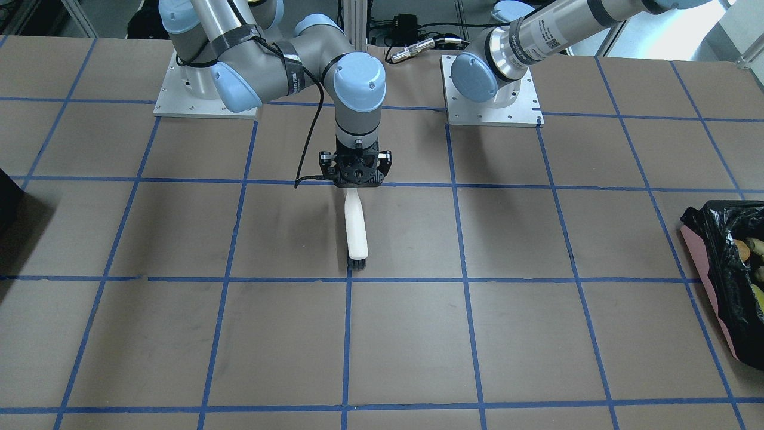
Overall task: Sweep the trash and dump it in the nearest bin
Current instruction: 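Tip the dustpan over the trash bag while the right gripper lowers the brush, then carry the empty dustpan back toward the brush while the right gripper withdraws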
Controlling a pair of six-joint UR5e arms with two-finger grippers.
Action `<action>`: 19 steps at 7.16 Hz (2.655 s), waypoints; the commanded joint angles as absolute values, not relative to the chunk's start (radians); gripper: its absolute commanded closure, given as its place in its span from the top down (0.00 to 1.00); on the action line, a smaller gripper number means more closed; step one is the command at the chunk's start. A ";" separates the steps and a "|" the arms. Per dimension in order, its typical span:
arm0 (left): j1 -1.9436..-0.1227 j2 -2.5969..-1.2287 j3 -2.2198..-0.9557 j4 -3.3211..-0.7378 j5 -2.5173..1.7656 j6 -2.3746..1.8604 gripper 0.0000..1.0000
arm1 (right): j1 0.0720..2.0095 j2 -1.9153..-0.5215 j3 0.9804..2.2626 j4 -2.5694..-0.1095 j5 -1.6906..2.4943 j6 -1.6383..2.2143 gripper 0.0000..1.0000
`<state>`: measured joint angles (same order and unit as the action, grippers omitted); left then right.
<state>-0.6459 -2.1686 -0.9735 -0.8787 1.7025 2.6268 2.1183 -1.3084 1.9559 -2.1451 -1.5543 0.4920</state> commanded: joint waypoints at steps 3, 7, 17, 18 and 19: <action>-0.802 -2.005 -0.992 -1.318 1.694 2.116 0.00 | 2.074 -1.399 1.861 -2.009 -1.559 0.358 1.00; -1.007 -1.893 -1.190 -1.445 1.569 1.387 0.00 | 1.826 -1.543 1.689 -1.749 -1.557 0.067 1.00; -1.788 -1.882 -1.561 -1.316 1.474 0.105 0.00 | 1.552 -1.526 1.476 -1.651 -1.609 -0.209 1.00; -1.831 -1.899 -1.597 -1.287 1.474 0.060 0.00 | 1.558 -1.525 1.470 -1.644 -1.609 -0.210 1.00; -1.871 -1.908 -1.617 -1.255 1.476 0.022 0.00 | 1.595 -1.519 1.471 -1.647 -1.574 -0.207 1.00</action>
<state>-1.8195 -1.8950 -1.5836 -1.2939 1.4757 0.0716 1.5645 -1.5227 1.4729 -1.6468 -1.6003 -0.2085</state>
